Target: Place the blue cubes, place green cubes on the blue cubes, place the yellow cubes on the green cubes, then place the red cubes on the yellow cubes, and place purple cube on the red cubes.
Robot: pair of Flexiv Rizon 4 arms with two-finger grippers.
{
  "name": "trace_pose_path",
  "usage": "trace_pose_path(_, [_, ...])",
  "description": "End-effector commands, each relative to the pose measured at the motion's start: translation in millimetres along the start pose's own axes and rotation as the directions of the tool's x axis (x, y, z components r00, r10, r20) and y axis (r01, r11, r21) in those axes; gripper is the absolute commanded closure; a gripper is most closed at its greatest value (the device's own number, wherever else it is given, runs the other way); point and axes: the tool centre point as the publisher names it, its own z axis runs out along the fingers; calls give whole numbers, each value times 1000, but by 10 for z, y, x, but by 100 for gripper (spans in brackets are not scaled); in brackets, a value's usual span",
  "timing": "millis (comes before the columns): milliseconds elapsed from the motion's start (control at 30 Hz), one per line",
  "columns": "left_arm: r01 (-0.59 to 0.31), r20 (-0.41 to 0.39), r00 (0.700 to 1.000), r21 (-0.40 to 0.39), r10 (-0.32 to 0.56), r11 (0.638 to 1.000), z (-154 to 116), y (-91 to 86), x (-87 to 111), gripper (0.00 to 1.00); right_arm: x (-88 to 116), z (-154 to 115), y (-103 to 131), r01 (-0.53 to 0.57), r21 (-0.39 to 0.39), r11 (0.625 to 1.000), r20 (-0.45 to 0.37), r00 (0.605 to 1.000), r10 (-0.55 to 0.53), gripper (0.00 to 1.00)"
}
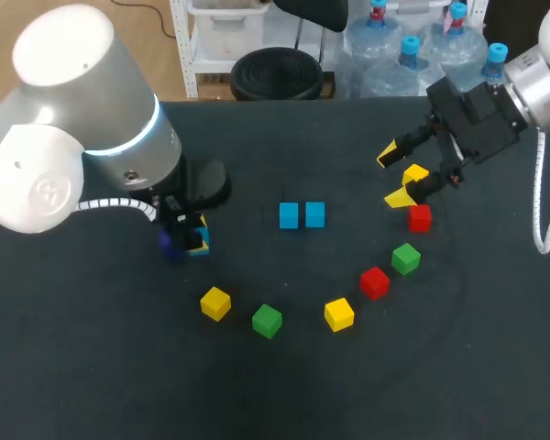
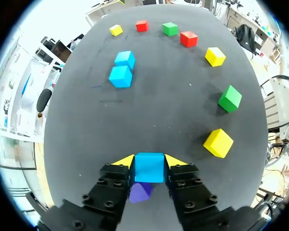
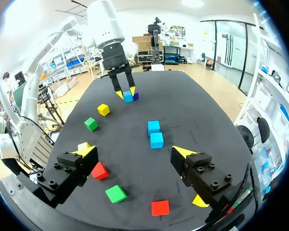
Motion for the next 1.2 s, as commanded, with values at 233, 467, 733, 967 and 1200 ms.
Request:
trace_pose_path(233, [-47,4,999,9,47,999,156,340,-311,100,2,8,-9,1,-1,1000,2,1000,-1,0])
trace_pose_path(467, [-58,12,998,14,57,998,261,466,-471,100,2,8,-9,1,-1,1000,2,1000,-1,0])
trace_pose_path(733, [-25,19,1000,19,25,999,331,555,-626,100,2,8,-9,1,-1,1000,2,1000,-1,0])
trace_pose_path(967, [-17,32,999,28,16,999,391,553,-752,100,2,8,-9,1,-1,1000,2,1000,-1,0])
trace_pose_path(1200, [-14,36,999,34,13,999,441,554,-809,100,2,8,-9,1,-1,1000,2,1000,-1,0])
